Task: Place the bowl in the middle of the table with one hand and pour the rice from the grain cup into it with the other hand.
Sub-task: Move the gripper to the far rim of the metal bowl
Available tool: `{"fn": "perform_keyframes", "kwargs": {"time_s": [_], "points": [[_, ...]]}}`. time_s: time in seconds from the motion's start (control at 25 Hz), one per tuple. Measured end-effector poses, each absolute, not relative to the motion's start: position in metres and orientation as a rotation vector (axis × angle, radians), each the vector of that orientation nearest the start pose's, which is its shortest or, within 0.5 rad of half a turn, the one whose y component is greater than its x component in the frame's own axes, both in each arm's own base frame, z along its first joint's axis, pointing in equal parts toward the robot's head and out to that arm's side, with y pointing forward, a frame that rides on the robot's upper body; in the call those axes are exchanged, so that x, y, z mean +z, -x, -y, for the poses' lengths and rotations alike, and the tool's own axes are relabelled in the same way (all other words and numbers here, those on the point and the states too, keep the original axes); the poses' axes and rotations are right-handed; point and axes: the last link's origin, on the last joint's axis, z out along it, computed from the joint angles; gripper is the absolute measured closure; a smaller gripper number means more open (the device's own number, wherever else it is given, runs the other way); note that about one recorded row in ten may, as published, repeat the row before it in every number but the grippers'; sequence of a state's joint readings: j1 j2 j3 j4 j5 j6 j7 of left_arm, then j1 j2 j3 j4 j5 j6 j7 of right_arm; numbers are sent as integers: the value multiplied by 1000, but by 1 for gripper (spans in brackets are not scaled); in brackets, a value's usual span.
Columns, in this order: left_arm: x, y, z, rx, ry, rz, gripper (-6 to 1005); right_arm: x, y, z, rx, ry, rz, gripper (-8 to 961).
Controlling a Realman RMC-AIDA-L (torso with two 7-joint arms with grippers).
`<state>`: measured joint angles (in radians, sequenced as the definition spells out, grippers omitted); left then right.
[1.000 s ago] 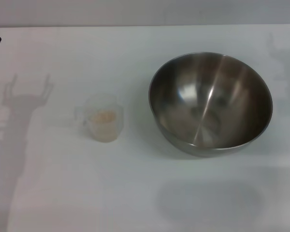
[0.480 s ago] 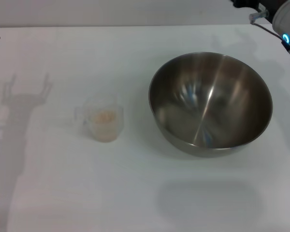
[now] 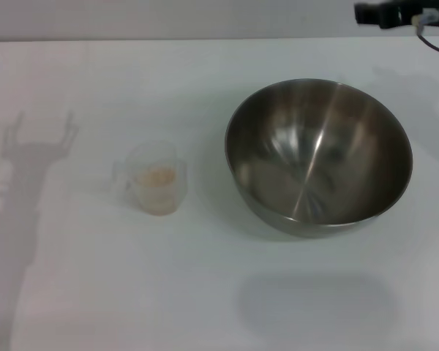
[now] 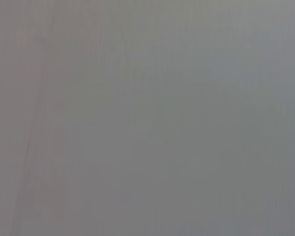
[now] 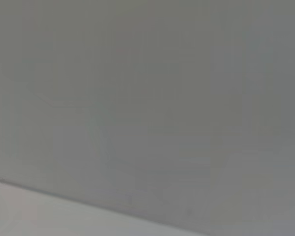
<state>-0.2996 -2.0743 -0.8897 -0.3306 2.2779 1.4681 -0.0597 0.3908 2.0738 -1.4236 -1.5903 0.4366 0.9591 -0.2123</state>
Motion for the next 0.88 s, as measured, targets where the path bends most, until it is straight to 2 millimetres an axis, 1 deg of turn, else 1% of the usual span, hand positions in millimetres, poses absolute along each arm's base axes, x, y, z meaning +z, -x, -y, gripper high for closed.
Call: {"fn": "perform_keyframes", "kwargs": {"time_s": [0.08, 0.16, 0.36, 0.48, 0.52, 0.56, 0.68, 0.88], "points": [[14, 301, -297, -932, 1376, 342, 141, 65, -176, -392, 64, 2032, -954, 247], [15, 301, -297, -931, 1377, 338, 142, 64, -176, -390, 31, 2052, -964, 247], [16, 301, -298, -929, 1377, 334, 141, 51, -179, -388, -123, 2142, -1010, 247], [16, 301, -298, -927, 1377, 333, 140, 44, -183, -387, -196, 2174, -1039, 247], [16, 301, -298, -927, 1377, 333, 141, 43, -187, -388, -246, 2169, -1046, 248], [16, 301, -298, -927, 1377, 332, 141, 43, -187, -388, -246, 2169, -1046, 248], [16, 301, -298, -930, 1375, 331, 142, 38, -193, -390, -318, 2166, -1048, 248], [17, 302, -296, -931, 1372, 330, 143, 33, -199, -390, -356, 2183, -1066, 248]]}}
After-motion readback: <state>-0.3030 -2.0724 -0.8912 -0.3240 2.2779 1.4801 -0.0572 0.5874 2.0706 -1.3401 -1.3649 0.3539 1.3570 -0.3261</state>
